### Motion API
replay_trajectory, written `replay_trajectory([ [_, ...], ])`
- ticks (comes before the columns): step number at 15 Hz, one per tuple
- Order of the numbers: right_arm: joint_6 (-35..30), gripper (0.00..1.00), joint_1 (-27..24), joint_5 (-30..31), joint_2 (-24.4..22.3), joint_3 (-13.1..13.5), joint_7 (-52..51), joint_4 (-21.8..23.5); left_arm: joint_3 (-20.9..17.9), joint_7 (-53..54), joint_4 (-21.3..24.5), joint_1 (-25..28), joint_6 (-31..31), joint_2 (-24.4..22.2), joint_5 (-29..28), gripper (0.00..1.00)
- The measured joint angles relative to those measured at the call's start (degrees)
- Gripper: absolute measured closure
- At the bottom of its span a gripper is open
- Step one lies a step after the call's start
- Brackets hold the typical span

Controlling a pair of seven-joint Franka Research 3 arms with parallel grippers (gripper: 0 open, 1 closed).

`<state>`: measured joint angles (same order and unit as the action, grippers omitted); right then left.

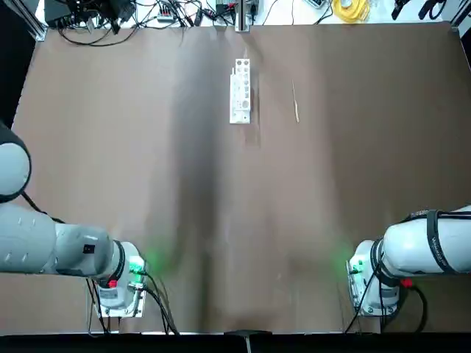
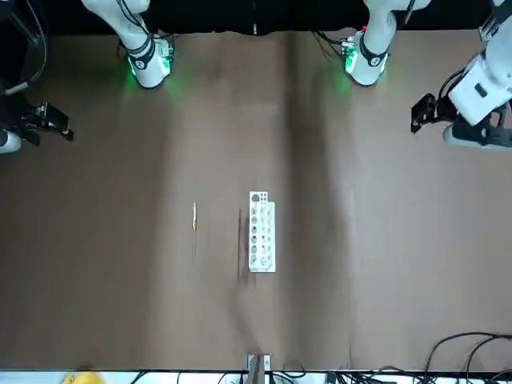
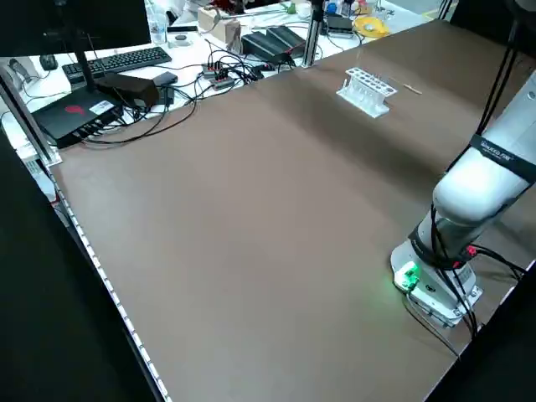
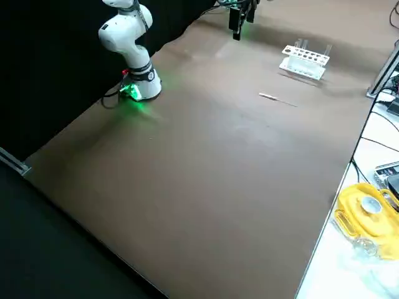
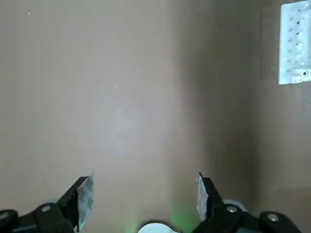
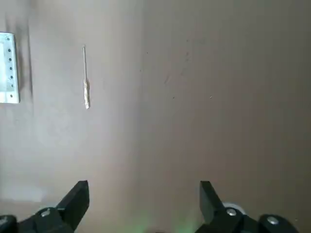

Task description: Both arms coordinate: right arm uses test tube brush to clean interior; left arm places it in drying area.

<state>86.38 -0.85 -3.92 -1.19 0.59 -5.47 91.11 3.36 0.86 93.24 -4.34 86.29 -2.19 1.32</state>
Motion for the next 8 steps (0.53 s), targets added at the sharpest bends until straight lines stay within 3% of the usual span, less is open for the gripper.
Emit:
replay_trajectory([
  [3,0.3,0.0,0.1,0.0,0.0,-0.2,0.0,-0.3,0.5,0.2,0.0,-0.7,0.1,3.1,0.1,0.0],
  [8,1.6,0.0,0.1,0.3,0.0,-0.1,0.0,-0.4,4.8,0.7,-1.2,-1.0,1.4,10.7,0.1,0.0],
])
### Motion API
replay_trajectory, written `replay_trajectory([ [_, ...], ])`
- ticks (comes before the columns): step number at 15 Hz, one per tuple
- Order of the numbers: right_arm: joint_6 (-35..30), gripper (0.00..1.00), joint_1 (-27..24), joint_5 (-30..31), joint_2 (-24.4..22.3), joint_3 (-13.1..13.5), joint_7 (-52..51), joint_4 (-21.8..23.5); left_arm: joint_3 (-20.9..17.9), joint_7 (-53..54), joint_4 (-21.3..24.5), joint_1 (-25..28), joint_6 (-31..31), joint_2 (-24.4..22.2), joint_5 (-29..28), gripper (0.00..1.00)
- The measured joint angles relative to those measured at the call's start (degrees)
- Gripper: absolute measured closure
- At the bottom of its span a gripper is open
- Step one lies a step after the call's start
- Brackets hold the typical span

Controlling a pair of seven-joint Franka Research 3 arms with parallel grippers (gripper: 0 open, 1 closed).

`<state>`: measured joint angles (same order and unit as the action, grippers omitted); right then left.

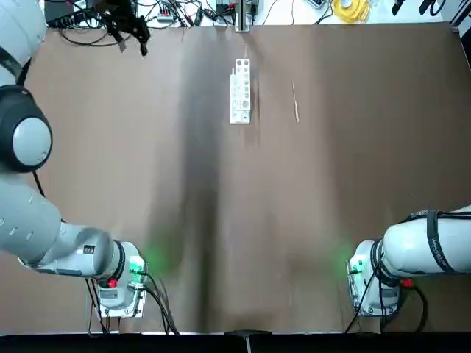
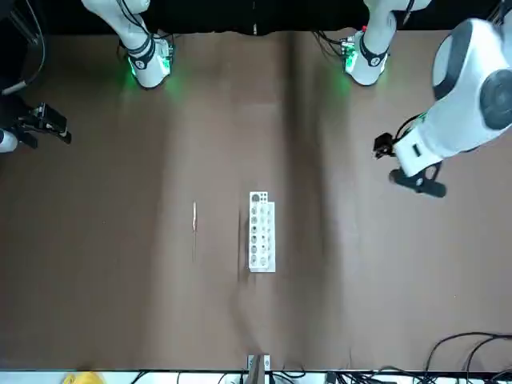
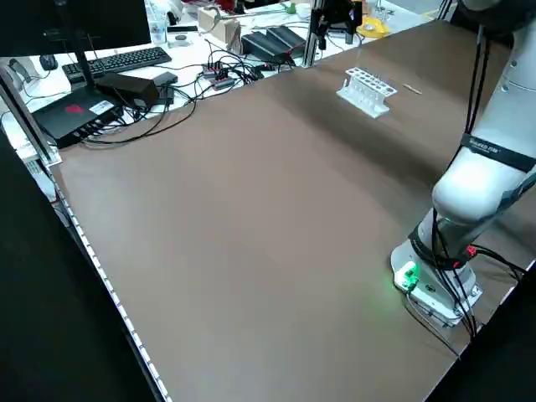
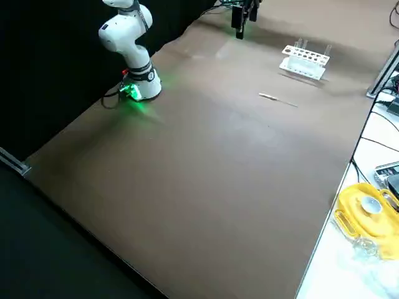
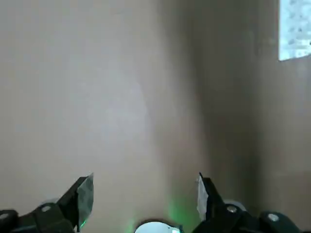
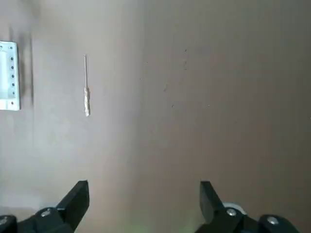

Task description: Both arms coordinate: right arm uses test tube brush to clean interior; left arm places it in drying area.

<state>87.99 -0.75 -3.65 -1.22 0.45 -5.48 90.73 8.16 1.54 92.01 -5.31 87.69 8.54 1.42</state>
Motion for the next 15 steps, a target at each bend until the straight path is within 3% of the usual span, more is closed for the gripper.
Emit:
replay_trajectory([
  [4,0.4,0.0,0.1,0.6,0.0,-0.1,0.0,0.0,3.4,3.0,-2.2,-0.1,1.5,4.3,0.0,0.0],
  [10,1.0,0.0,0.6,0.6,0.0,-0.3,0.0,0.0,4.4,3.2,-3.5,0.0,2.1,4.7,-0.2,0.0],
  [15,1.1,0.0,1.0,0.6,0.0,-0.4,0.0,0.0,4.3,3.1,-3.8,0.4,2.2,4.7,-3.8,0.0],
])
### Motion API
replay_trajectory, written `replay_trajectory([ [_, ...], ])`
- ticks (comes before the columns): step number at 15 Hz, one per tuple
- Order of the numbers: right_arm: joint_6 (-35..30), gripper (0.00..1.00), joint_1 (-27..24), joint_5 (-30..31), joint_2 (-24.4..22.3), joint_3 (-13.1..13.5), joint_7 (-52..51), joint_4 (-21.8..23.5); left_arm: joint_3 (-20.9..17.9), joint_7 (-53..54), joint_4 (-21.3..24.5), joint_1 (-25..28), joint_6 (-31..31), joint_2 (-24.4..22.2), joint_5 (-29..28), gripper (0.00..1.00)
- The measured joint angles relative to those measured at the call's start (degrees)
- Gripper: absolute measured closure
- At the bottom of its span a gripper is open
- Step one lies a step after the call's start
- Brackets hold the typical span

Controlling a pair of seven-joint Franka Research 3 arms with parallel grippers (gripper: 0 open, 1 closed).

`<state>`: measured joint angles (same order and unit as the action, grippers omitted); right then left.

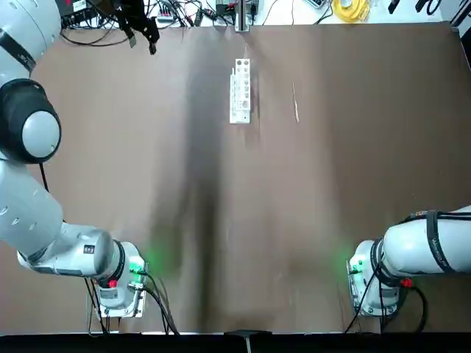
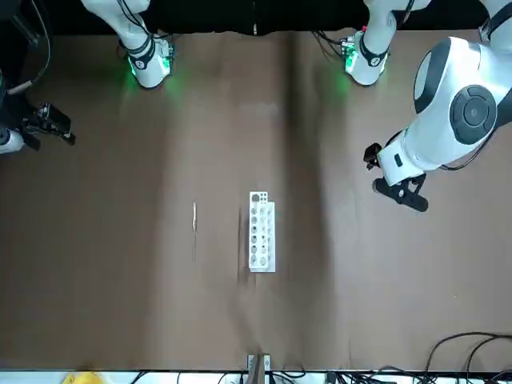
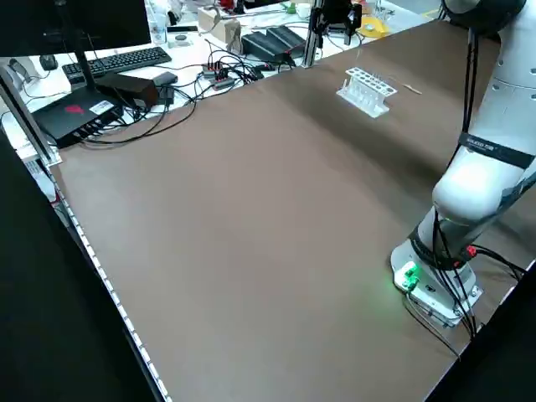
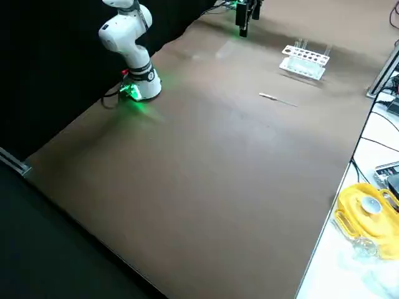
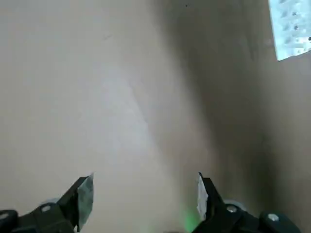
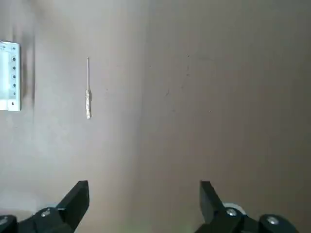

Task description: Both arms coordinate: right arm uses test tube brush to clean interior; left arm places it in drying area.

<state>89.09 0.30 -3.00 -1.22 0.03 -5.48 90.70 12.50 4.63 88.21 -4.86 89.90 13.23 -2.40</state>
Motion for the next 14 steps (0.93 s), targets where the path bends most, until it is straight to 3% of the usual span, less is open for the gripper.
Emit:
replay_trajectory([
  [10,0.8,0.0,3.9,-0.2,0.6,-0.2,0.0,0.1,-0.3,-0.1,-1.5,1.2,0.1,-0.3,-0.3,0.0],
  [14,13.9,0.0,10.7,-0.2,9.6,-0.6,0.4,1.4,-0.3,-0.1,-1.6,1.4,0.3,-0.4,-0.3,0.0],
])
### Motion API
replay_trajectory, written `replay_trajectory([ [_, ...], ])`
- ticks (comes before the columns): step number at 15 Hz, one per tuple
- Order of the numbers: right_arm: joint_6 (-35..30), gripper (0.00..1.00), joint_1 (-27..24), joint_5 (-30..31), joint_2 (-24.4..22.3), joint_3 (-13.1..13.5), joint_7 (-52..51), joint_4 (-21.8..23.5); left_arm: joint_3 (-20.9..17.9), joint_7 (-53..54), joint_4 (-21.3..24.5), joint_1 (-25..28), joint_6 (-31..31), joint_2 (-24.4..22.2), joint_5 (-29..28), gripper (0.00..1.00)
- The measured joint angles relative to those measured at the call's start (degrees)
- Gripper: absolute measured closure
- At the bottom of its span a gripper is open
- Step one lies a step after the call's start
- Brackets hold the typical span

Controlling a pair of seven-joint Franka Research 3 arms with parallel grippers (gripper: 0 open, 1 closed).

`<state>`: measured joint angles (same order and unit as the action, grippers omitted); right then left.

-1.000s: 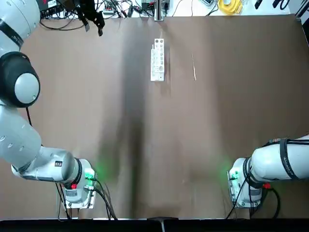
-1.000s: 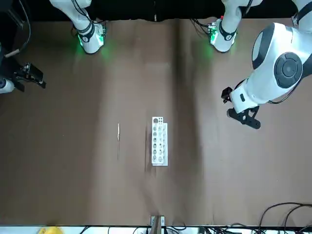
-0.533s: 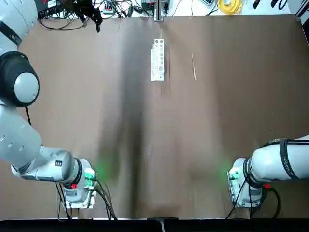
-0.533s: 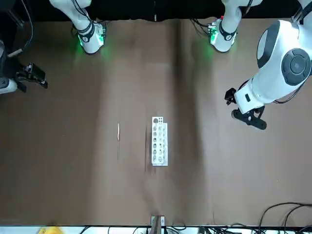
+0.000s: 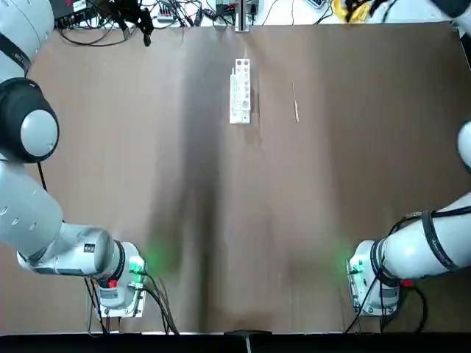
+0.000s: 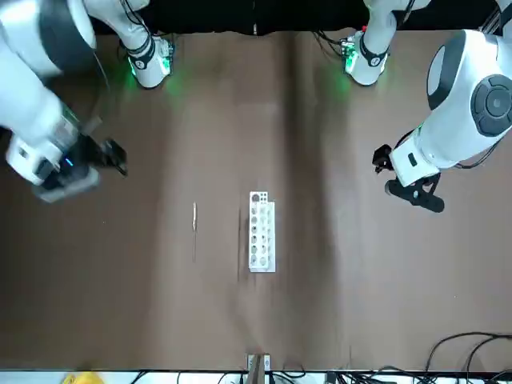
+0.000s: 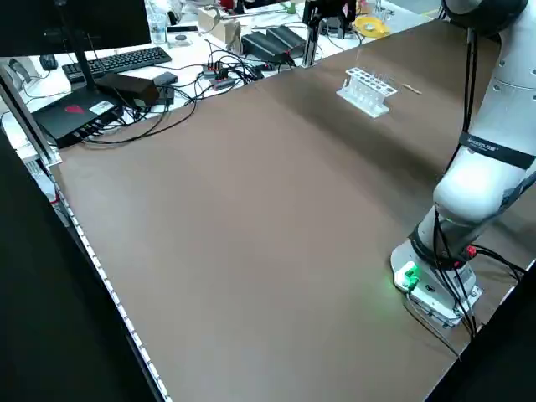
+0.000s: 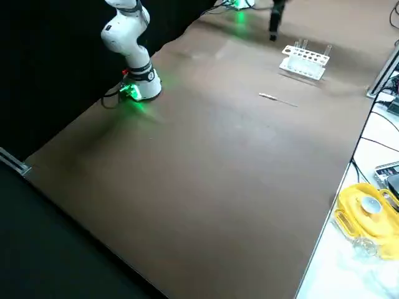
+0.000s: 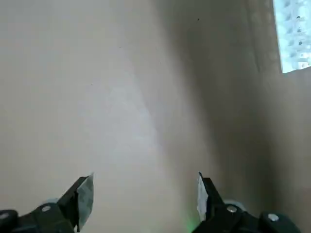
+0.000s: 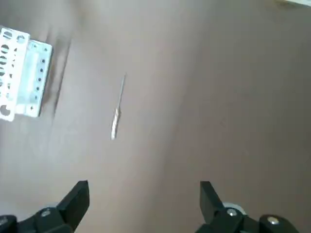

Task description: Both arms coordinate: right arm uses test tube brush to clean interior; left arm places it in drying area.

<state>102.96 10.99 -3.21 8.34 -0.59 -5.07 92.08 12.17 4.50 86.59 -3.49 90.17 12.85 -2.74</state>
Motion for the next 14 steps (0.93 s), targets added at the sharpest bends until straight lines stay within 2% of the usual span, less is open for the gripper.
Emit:
replay_trajectory([
  [7,14.8,0.0,6.3,-0.1,17.8,-0.1,8.9,-0.4,0.0,0.0,-0.1,0.0,0.1,0.0,0.0,0.0],
  [11,18.6,0.0,8.8,0.0,25.1,0.0,9.1,-3.8,0.2,0.0,-0.2,0.0,0.1,0.0,0.0,0.0],
  [14,24.7,0.0,8.8,0.0,28.8,0.1,9.1,-4.8,0.4,0.0,-0.3,-0.1,0.1,-0.2,0.0,0.0],
])
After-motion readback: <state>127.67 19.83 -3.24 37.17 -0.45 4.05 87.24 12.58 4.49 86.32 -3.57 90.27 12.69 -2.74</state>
